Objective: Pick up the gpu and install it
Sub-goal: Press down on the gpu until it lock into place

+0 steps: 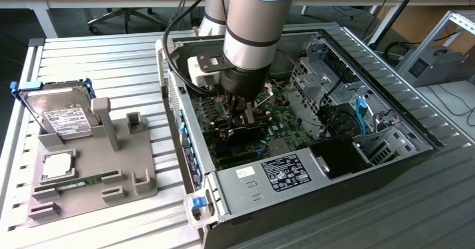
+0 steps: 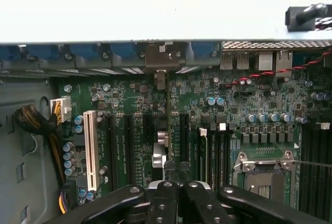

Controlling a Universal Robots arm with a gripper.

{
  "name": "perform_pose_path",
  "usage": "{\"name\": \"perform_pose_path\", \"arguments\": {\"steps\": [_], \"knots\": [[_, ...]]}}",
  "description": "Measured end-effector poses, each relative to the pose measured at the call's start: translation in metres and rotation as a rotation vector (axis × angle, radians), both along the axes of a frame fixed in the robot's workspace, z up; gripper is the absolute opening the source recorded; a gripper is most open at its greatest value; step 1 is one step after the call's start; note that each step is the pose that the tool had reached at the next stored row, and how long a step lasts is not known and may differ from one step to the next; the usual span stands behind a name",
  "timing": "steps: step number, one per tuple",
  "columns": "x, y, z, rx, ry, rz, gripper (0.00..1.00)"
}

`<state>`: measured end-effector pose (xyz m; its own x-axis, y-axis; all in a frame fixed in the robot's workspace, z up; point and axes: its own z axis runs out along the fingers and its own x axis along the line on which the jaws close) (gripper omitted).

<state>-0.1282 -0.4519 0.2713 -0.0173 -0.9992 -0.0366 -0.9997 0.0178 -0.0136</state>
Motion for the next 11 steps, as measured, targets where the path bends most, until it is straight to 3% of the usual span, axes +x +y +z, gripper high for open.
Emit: {"name": "perform_pose_path", "arguments": {"steps": [11], "knots": [[-0.0003, 0.0000, -0.0001, 0.0001, -0.0001, 0.000, 0.11]]}}
